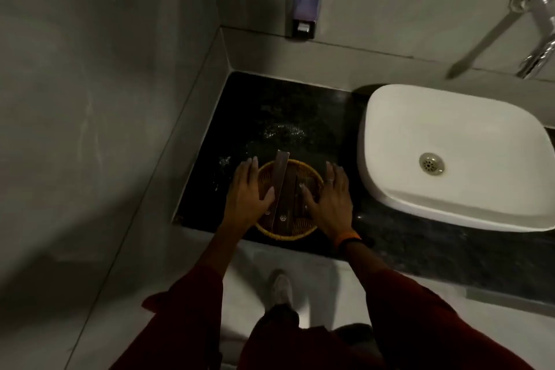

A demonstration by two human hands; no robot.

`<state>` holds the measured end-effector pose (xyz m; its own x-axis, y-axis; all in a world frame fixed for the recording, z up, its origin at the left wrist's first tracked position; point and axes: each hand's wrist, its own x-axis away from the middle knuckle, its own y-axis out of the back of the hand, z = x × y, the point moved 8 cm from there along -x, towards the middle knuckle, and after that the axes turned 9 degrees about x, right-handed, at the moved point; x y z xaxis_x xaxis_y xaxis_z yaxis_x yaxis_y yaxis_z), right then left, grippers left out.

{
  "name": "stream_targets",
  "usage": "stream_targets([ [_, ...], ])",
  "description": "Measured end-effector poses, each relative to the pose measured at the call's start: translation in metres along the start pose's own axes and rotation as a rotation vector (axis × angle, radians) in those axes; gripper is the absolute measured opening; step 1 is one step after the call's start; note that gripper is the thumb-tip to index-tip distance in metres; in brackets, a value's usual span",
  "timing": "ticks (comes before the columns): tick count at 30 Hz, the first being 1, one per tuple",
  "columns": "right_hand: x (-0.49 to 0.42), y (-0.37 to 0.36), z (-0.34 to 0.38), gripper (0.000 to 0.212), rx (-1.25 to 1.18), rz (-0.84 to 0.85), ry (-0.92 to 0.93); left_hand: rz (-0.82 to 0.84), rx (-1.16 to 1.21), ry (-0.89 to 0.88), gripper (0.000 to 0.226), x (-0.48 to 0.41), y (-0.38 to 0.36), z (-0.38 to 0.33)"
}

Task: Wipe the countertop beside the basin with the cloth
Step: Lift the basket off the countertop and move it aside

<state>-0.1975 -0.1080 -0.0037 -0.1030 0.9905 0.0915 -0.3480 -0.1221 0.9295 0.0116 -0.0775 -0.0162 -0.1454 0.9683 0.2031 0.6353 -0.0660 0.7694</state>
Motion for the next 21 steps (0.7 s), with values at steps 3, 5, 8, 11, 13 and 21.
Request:
stream_targets([
  [3, 0.008, -0.019, -0.011, 0.065, -0.150, 0.079, -0.152, -0.031, 0.106, 0.079, 0.073, 0.005, -0.007, 0.011],
  [5, 0.010, -0.024, -0.014, 0.058, -0.168, 0.095, -0.167, -0.071, 0.133, 0.098, 0.066, 0.006, -0.008, 0.011],
  [8, 0.009, -0.018, -0.018, 0.062, -0.178, 0.070, -0.125, -0.109, 0.119, 0.134, 0.059, 0.003, -0.002, 0.010],
  [11, 0.020, -0.009, -0.030, 0.060, -0.200, 0.055, -0.120, -0.103, 0.083, 0.117, 0.055, 0.012, -0.002, 0.000],
  [13, 0.036, 0.000, -0.043, 0.056, -0.237, 0.013, -0.122, -0.089, 0.105, 0.099, 0.052, 0.023, -0.008, -0.011],
  [21, 0.112, 0.040, -0.153, 0.050, -0.308, -0.064, -0.222, 0.011, 0.194, 0.058, 0.043, 0.087, -0.090, -0.082],
])
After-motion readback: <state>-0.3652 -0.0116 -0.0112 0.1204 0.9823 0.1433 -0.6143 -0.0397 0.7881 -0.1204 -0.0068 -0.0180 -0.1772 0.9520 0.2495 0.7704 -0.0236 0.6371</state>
